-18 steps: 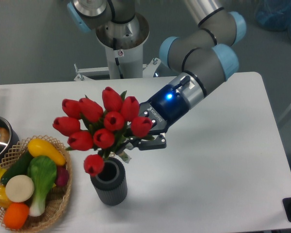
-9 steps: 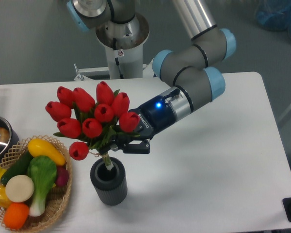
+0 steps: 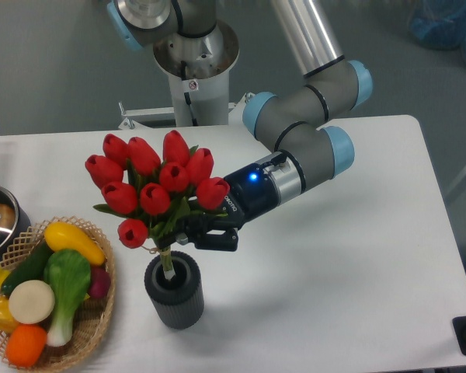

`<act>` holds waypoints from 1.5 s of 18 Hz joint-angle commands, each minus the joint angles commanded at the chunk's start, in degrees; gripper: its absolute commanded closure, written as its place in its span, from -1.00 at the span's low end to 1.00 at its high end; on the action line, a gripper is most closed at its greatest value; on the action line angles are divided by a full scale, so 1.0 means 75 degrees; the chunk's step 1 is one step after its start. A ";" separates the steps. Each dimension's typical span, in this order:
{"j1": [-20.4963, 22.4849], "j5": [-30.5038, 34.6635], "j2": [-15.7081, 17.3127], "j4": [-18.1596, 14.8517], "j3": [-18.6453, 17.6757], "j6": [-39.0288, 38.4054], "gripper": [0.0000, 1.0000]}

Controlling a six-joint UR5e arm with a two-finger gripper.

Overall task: Insert the flowers into the vase
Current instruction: 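Lower the tulip stems into the black vase opening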

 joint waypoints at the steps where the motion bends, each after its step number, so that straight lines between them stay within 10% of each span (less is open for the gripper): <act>1: 0.0012 0.0000 0.0000 0.0000 0.0000 0.0000 0.73; 27: -0.0035 0.0082 -0.0702 -0.0012 -0.0258 0.0808 0.73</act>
